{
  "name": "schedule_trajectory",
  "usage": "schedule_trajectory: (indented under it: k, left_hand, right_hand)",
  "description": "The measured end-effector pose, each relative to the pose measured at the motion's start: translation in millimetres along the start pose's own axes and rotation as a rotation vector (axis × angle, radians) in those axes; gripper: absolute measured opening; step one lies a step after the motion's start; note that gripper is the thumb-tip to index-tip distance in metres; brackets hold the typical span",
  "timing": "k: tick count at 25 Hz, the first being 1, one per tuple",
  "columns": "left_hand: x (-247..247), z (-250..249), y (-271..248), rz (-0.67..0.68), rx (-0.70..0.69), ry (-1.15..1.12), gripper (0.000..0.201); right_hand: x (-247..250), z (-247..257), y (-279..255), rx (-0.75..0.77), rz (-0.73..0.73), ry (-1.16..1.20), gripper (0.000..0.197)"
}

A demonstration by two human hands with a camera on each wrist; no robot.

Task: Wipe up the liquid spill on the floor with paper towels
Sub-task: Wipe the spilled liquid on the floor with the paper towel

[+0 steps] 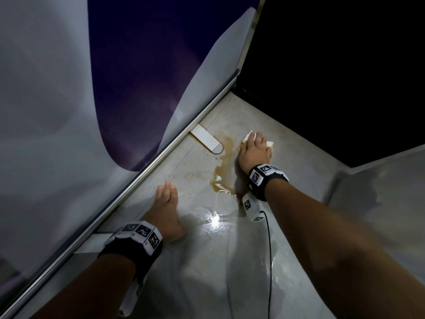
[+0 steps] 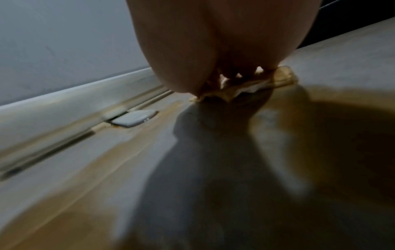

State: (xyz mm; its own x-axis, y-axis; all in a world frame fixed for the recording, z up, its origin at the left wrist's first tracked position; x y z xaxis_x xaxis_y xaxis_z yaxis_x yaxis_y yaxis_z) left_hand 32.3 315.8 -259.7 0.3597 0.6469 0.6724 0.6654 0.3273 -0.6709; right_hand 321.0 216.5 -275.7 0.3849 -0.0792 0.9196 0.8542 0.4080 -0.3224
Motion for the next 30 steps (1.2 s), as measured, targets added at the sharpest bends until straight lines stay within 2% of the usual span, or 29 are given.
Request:
schedule_trajectory:
  k: [4, 6, 9, 15, 24, 30]
  left_hand:
    - [1, -3, -2, 0.021, 0.001, -0.009, 0.107]
    - [3, -5, -3, 0.037, 0.007, -0.017, 0.110]
    - [4, -5, -4, 0.050, 0.000, -0.040, 0.110]
    - [0, -2, -1, 0.030, 0.006, -0.040, 0.109]
    - [-6, 3, 4, -0.011, 0.017, 0.005, 0.111]
    - [-6, 2, 2, -0.033, 0.016, -0.036, 0.108]
  right_hand:
    - [1, -14, -18, 0.319, 0.013, -0.006, 0.056]
    - [-1, -31, -38, 0.386, 0.040, 0.000, 0.058]
    - [-8, -46, -72, 0.372, 0.028, 0.007, 0.059]
    - [-31, -38, -129, 0.182, 0.091, -0.009, 0.070]
    - [-55, -19, -193, 0.279, 0.110, -0.038, 0.062]
    - [-40, -36, -204, 0.355, -0.202, -0.092, 0.043]
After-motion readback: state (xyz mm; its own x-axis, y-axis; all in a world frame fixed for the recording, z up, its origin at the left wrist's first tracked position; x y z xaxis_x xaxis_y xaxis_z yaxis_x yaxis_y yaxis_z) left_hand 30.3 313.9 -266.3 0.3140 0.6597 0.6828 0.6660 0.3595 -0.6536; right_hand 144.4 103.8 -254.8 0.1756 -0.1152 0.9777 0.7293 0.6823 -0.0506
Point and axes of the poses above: each hand's wrist, its own y-axis towards the middle knuckle, its own x-axis out of the back of the hand, z = x × y, the point moved 8 cm from there along y, towards the middle knuckle, and after that the axes turned 1 degree about -z, right-handed, at the moved point
